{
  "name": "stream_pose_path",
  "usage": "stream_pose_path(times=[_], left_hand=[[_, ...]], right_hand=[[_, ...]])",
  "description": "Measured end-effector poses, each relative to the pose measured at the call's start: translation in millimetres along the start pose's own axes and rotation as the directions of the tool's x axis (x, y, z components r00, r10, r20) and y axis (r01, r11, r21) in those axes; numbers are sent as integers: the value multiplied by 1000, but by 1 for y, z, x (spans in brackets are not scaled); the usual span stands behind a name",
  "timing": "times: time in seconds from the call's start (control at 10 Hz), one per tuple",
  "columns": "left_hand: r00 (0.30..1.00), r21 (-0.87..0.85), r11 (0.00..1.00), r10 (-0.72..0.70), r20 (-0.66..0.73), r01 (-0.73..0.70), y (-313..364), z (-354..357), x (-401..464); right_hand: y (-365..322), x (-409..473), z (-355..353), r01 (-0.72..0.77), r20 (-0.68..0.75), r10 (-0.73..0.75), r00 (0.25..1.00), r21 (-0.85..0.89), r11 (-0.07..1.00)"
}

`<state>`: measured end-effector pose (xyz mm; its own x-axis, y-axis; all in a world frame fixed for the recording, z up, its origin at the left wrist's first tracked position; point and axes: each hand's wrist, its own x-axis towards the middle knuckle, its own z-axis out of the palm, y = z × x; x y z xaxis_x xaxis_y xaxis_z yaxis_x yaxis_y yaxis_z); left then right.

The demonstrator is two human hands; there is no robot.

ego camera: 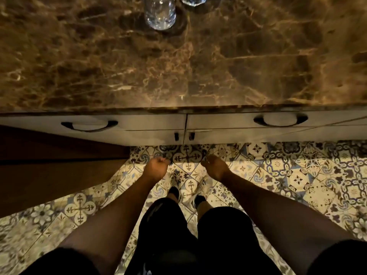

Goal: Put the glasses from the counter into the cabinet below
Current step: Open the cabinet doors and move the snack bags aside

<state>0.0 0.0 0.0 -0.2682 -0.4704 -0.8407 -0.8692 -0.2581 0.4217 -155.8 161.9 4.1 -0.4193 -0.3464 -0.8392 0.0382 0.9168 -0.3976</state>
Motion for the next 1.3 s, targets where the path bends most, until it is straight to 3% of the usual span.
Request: stream_pose_path(times=[0.1, 0.3, 0.4, 0.5, 0.6, 0.7, 0.8, 0.9, 1.0, 1.1, 1.2, 1.3], left_hand=[[995, -110, 993, 32, -92, -42, 8, 0, 6], [985, -269, 953, 107, -137, -141, 45, 0, 10], [976, -410, 887, 170, -135, -211, 57, 7, 7], [989, -463, 874, 147, -33, -145, 58, 10, 15], [997, -409, 909, 78, -13, -76, 64, 7, 15], [993, -470, 880, 107, 49, -71, 56, 9, 25], [975, -241, 956, 198, 106, -168, 51, 8, 22], [964, -29, 968, 250, 95, -248, 57, 11, 17], [989, 89, 987, 129, 78, -136, 54, 20, 29], [992, 120, 985, 128, -17, -126, 57, 21, 28], [993, 97, 989, 113, -25, -110, 55, 26, 23], [993, -28, 995, 95, -71, -97, 46, 29, 20]], right_hand=[[-11, 15, 2, 3, -39, -1, 999, 53, 999], [-43, 38, 4, -22, -79, 41, 996, 229, 973], [-55, 53, 11, 26, -134, 3, 991, 217, 976], [-60, 59, 17, 58, -156, -22, 987, 230, 971], [-61, 61, 24, 45, -197, 19, 980, 313, 949], [-61, 63, 27, 61, -233, 10, 972, 297, 953], [-58, 61, 32, 66, -231, 10, 973, 318, 946], [-57, 56, 36, 66, -248, 46, 968, 426, 902], [-55, 51, 41, 65, -266, 73, 961, 475, 878], [-52, 47, 44, 50, -278, 84, 957, 442, 895], [-46, 37, 49, 48, -280, 64, 958, 374, 926], [-40, 29, 51, 71, -267, 33, 963, 368, 927]])
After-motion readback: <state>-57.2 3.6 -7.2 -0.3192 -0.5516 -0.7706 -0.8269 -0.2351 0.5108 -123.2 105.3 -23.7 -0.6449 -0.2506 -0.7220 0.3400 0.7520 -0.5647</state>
